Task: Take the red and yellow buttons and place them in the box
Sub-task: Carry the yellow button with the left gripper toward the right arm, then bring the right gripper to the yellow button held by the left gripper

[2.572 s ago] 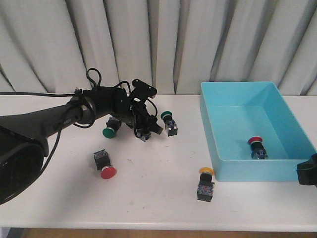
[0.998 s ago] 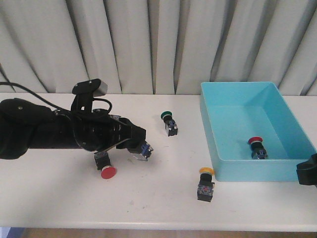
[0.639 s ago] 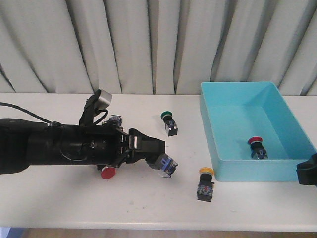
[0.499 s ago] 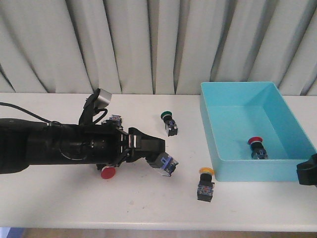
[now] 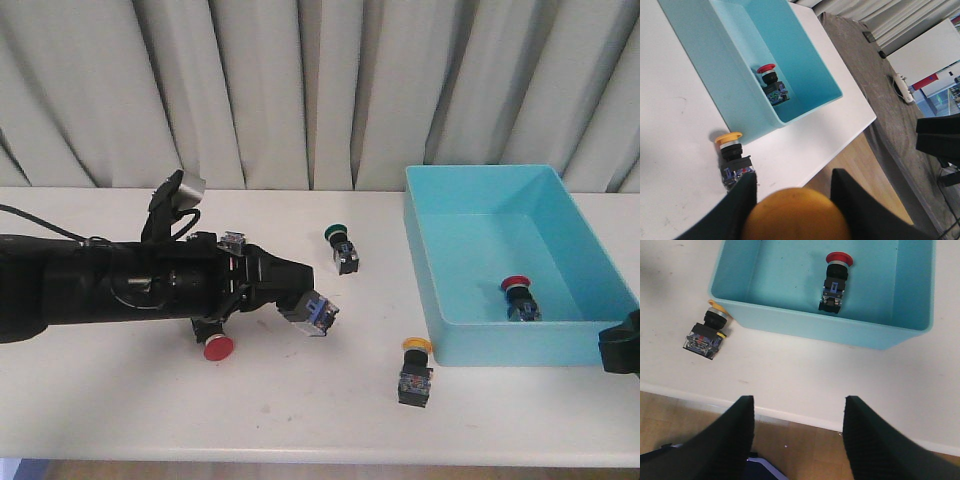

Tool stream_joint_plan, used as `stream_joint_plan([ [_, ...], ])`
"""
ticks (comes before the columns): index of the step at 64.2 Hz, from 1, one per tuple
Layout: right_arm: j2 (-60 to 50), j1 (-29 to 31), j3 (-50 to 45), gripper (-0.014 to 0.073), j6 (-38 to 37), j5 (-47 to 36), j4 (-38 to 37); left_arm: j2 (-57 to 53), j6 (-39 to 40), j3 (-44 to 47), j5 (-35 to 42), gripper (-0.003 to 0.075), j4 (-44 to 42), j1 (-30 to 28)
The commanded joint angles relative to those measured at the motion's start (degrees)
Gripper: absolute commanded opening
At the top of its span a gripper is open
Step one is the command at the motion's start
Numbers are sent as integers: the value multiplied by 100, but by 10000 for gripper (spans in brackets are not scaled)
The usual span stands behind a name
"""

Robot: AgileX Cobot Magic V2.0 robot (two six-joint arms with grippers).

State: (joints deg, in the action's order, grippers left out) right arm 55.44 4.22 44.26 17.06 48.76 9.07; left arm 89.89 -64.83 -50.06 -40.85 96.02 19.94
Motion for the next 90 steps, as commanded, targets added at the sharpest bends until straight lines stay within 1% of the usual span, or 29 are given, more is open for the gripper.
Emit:
stream_joint_plan([
  [1, -71, 11, 158, 391, 47, -369, 95, -227, -8, -149, -169, 157, 348, -12],
  [5, -71, 11, 158, 391, 42, -611, 132, -227, -8, -149, -190, 157, 348, -12],
  [10, -71, 11, 158, 391, 54, -676, 330, -227, -8, -149, -241, 157, 348, -12],
  [13, -51, 11, 158, 391, 258, -687, 543, -227, -8, -149, -272, 157, 348, -12],
  [14, -38, 11, 158, 391, 379, -687, 611, -227, -8, -149, -283, 157, 348, -12],
  [19, 84, 11, 158, 392, 1462, -641, 1245, -227, -8, -149, -285, 157, 348, -12],
  [22, 180, 11, 158, 398, 1990, -632, 1862, -227, -8, -149, -285, 157, 348, -12],
  [25, 288, 2, 164, 410, 2516, -580, 2319, -227, -8, -149, -285, 157, 348, -12],
  [29, 429, -153, 182, 432, 3042, -545, 2618, -227, -8, -149, -285, 157, 348, -12],
  [32, 528, -381, 195, 455, 3230, -598, 2621, -227, -8, -149, -285, 157, 348, -12],
  [35, 642, -687, 246, 474, 3256, -653, 2525, -227, -8, -149, -301, 157, 348, -12],
  [41, 904, -1406, 423, 499, 3101, -798, 2023, -227, -8, -149, -347, 157, 348, -12],
  [48, 1273, -2148, 697, 504, 2791, -902, 1444, -227, -8, -149, -386, 157, 348, -12],
  [53, 1524, -2668, 864, 505, 2756, -966, 1124, -227, -8, -149, -392, 157, 348, -12],
  [60, 1884, -3219, 1023, 518, 2762, -1348, 1049, -227, -8, -149, -419, 157, 348, -12],
  [68, 2225, -3671, 1111, 520, 2902, -1875, 1055, -227, -8, -149, -419, 157, 348, -12],
  [75, 2456, -4045, 1111, 520, 3242, -2486, 1072, -227, -8, -149, -419, 157, 348, -12],
  [78, 2537, -4167, 1111, 520, 3269, -2794, 1073, -227, -8, -149, -419, 157, 348, -12],
  [84, 2667, -4270, 1111, 520, 3263, -3269, 1104, -227, -8, -149, -427, 157, 348, -12],
  [90, 2724, -4282, 1111, 517, 3258, -3509, 1259, -227, -8, -149, -427, 157, 348, -12],
])
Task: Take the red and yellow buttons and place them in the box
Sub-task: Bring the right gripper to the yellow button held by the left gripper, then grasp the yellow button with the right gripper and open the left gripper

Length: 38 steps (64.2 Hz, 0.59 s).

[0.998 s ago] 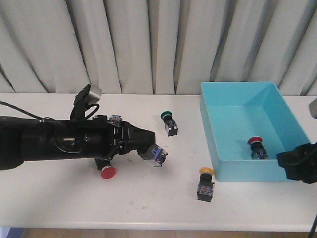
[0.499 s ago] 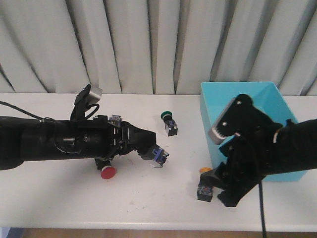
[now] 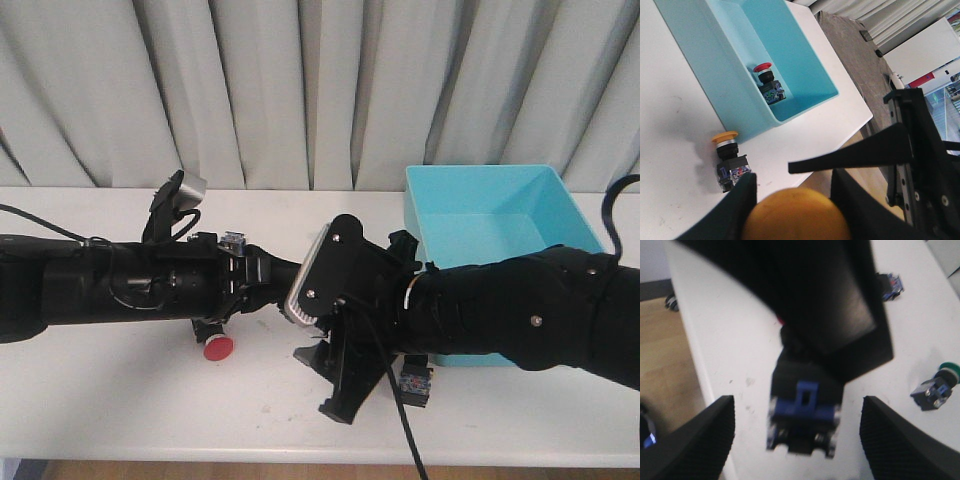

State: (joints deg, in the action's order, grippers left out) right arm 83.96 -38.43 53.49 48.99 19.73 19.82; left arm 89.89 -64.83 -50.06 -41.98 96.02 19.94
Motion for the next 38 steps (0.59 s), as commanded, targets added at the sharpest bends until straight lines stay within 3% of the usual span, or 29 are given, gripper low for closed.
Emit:
stream_joint_plan([
  [1, -128, -16, 188, 516, 65, -636, 209, -227, -8, -149, -314, 157, 348, -12],
  [22, -106, -16, 188, 434, 127, -577, 465, -227, -8, -149, -314, 157, 348, -12],
  [38, -106, -16, 188, 254, 133, -505, 476, -227, -8, -149, -314, 157, 348, -12],
])
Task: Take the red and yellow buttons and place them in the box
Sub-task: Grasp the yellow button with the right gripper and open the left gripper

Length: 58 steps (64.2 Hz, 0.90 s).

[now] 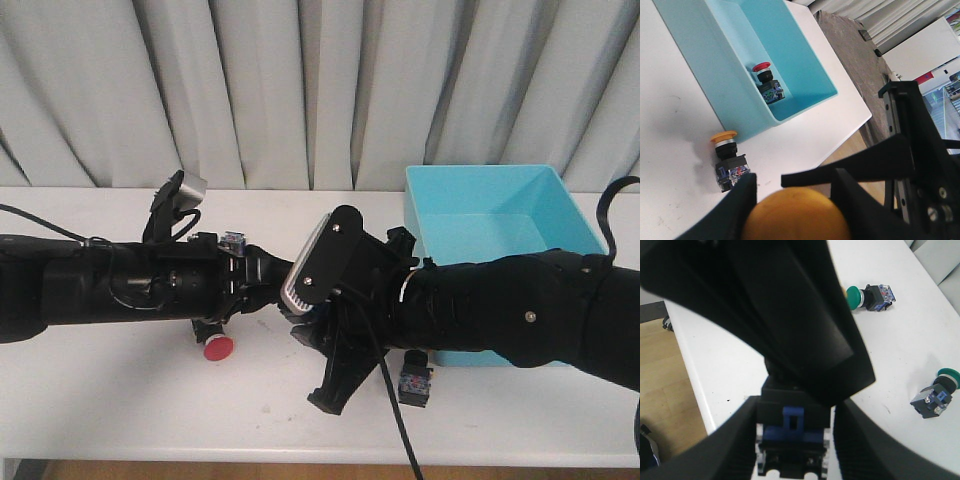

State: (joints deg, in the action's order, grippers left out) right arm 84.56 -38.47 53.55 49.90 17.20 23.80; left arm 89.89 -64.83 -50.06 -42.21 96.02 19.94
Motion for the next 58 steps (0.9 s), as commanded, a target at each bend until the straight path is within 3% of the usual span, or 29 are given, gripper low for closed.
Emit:
stream_joint_plan([
  [1, -166, -12, 182, 246, 42, -252, 83, -227, -8, -149, -291, 157, 348, -12],
  [14, -166, -12, 182, 221, 42, -252, 83, -227, -8, -149, -321, 188, 348, -12],
  [30, -166, -12, 182, 226, 42, -252, 110, -227, -8, -149, -506, 465, 345, -12],
  [37, -166, -12, 182, 226, 42, -252, 220, -227, -14, -149, -506, 540, 322, -12],
  [58, -253, 396, 182, 227, 61, 267, 141, -227, -27, -149, -396, 544, -85, -12],
])
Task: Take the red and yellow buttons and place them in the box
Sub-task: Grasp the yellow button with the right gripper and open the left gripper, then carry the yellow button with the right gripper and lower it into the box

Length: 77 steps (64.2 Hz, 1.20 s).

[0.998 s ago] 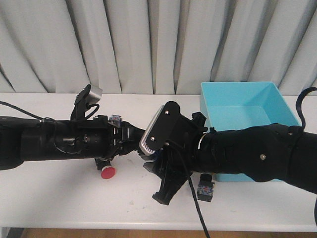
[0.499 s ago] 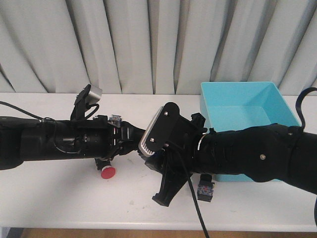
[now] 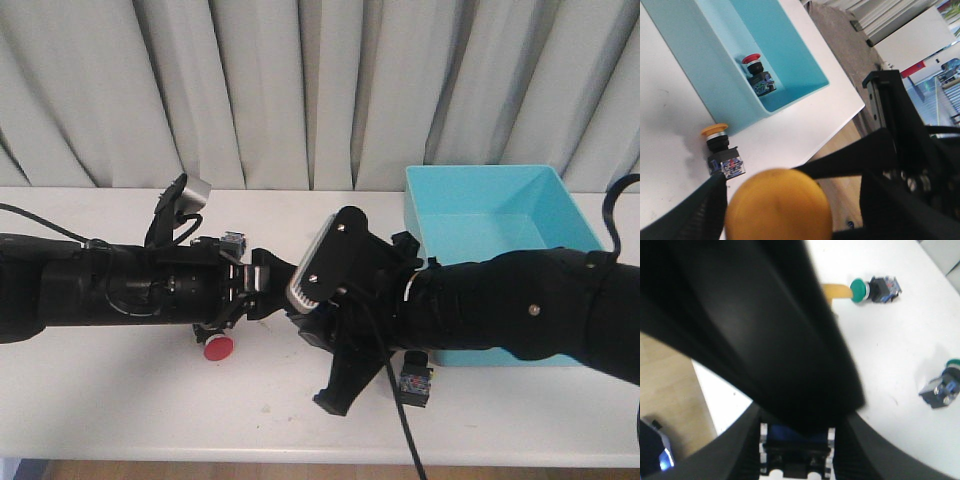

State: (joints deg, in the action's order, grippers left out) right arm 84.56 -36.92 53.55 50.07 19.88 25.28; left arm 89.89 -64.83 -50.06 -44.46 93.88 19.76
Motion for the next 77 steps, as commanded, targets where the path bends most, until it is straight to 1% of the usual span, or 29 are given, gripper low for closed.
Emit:
stream_joint_plan([
  [1, -267, 292, 182, 227, 45, 64, -14, -227, -28, -149, -154, 544, 129, 5],
  [10, -476, 913, 182, 227, 18, 878, -203, -227, -28, -149, -154, 544, 129, 5],
  [15, -617, 1309, 182, 227, -159, 1250, -321, -227, -28, -149, -119, 544, 129, 5],
  [22, -828, 2072, 182, 227, -833, 1684, -604, -227, -28, -149, 16, 544, 79, 5],
  [34, -982, 3386, 200, 227, -2429, 2190, -1248, -227, -28, -149, 48, 544, 46, 5],
  [37, -949, 3647, 208, 227, -2688, 2284, -1323, -227, -28, -149, 48, 544, 46, 5],
  [41, -843, 3904, 325, 228, -2806, 2458, -1368, -227, -28, -149, 41, 544, 46, 5],
  [45, -685, 4033, 521, 230, -2806, 2655, -1368, -227, -28, -149, 34, 544, 46, 5],
  [54, -179, 3972, 1108, 231, -2848, 2887, -1312, -227, -28, -149, 34, 544, 46, 5],
  [61, 359, 3825, 1593, 234, -3049, 3084, -1276, -227, -28, -149, 34, 544, 46, 5],
  [77, 1706, 3365, 2680, 243, -3168, 3250, -1377, -227, -23, -149, 34, 544, 46, 5],
])
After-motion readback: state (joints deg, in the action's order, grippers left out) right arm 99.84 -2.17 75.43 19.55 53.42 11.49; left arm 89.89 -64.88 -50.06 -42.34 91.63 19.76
